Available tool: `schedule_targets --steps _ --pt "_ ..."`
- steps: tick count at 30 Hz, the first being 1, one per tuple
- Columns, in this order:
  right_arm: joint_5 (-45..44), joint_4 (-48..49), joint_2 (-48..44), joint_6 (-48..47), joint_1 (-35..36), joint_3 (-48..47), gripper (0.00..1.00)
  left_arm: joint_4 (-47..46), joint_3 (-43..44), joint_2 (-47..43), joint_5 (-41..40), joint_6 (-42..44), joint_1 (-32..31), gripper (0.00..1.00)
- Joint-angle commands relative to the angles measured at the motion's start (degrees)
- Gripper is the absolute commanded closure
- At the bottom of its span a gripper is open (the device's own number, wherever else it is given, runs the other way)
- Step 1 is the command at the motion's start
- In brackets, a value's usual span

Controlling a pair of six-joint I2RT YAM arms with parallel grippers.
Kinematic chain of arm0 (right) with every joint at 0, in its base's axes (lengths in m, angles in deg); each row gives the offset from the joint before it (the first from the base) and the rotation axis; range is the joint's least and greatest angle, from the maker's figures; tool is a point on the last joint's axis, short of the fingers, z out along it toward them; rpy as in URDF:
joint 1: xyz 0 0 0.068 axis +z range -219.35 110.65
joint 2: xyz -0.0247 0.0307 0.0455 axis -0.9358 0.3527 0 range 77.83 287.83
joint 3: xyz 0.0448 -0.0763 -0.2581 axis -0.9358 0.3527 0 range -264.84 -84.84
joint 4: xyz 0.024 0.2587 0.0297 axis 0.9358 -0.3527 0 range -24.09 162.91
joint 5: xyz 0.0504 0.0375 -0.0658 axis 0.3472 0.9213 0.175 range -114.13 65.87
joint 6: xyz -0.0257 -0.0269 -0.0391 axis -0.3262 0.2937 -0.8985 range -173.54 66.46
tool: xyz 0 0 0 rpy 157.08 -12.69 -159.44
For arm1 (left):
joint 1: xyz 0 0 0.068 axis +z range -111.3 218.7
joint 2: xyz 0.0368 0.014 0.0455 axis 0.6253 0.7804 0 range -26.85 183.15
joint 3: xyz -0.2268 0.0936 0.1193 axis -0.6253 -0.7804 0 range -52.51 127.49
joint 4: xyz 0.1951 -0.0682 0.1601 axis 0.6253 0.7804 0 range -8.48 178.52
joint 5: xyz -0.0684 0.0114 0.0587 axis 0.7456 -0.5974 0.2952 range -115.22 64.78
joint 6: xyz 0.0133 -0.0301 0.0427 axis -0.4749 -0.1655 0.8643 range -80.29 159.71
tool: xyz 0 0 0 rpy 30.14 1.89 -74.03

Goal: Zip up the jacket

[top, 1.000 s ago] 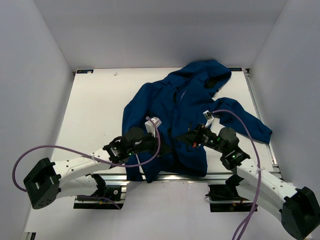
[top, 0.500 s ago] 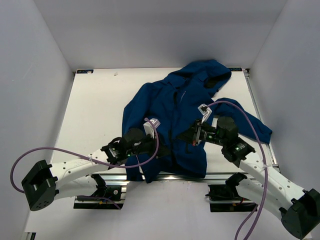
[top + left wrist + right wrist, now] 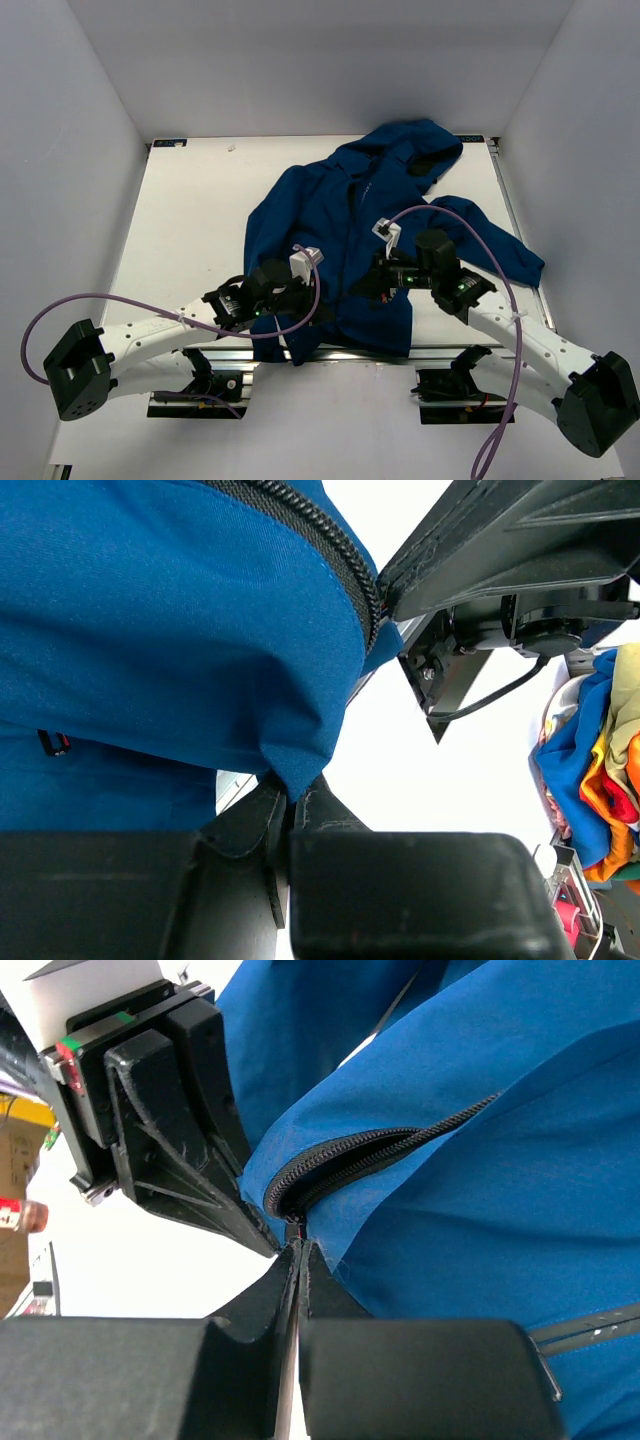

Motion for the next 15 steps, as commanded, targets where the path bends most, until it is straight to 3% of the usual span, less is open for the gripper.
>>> schedule_targets --steps 1,5,15 --pt "4.78 -0.13 1.02 -2.6 0.78 -1.73 0.99 -2.16 0.78 -0.85 0.77 -0.77 -0.13 1.0" --pt "5.84 -0.48 2.08 -1.89 0.78 -0.94 0.89 -2.08 1.04 -1.2 0.33 -1.29 -0.04 1.0" --pt "7.25 4.35 3.31 2.76 0.95 0.73 0.8 -2.86 1.04 -0.94 0.85 -2.44 -0.05 1.0"
